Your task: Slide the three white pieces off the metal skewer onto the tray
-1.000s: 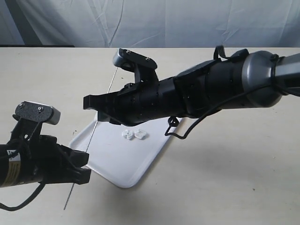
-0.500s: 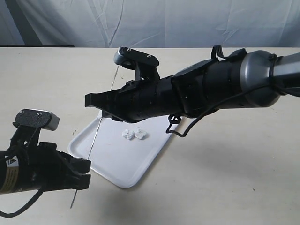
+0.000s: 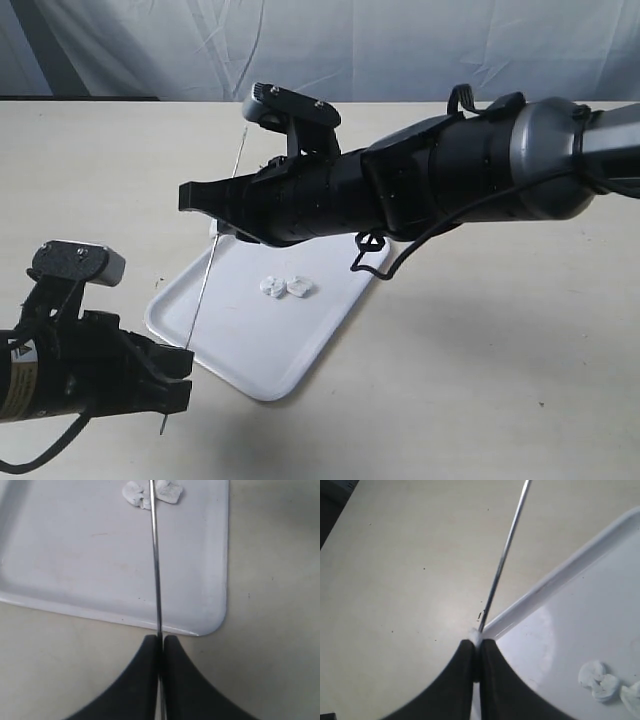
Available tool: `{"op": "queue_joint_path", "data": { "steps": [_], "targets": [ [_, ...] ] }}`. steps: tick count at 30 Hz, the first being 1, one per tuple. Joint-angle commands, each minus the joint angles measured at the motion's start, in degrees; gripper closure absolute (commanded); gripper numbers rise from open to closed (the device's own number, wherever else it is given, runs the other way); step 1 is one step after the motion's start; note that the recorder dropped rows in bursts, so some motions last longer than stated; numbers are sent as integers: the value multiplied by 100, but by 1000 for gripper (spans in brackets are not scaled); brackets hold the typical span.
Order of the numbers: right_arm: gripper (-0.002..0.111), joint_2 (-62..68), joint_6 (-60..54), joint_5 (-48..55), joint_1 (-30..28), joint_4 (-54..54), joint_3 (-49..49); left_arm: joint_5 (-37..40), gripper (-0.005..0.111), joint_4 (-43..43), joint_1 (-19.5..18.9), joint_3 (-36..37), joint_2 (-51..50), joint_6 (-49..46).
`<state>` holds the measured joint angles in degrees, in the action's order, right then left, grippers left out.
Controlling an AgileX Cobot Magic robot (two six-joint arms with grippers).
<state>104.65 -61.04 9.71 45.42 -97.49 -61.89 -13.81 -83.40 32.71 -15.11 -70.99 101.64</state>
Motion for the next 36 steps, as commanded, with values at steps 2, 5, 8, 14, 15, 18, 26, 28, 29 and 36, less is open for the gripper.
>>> {"op": "queue_joint_path", "data": {
  "steps": [2,5,8,14,15,18,26,28,29,36],
  "targets": [
    [109,-111,-23,-522,-194,-246,-186,-577,107,302,59,209,-31,-776],
    [109,-111,-23,-345,-194,-246,-175,-639,107,461,59,199,-31,-940],
    [109,-111,-23,-164,-194,-246,-175,-591,107,579,59,185,-31,-940],
    [109,-111,-23,-43,-194,-246,-175,-579,107,669,59,185,-31,-1043],
    [109,-111,-23,-31,-194,-246,-175,-579,107,695,59,185,-31,-1060],
    [109,-111,-23,-19,-194,-246,-175,-579,107,695,59,185,-31,-1060],
    [109,-111,-23,-72,-194,-246,-175,-847,107,648,59,185,-31,-1071],
    [109,-111,-23,-218,-194,-246,-175,-1014,107,648,59,210,-31,-1049],
    [109,-111,-23,-268,-194,-246,-175,-1053,107,648,59,210,-31,-1040],
    [109,-111,-23,-433,-194,-246,-175,-1182,107,680,59,221,-31,-1040]
  ]
}}
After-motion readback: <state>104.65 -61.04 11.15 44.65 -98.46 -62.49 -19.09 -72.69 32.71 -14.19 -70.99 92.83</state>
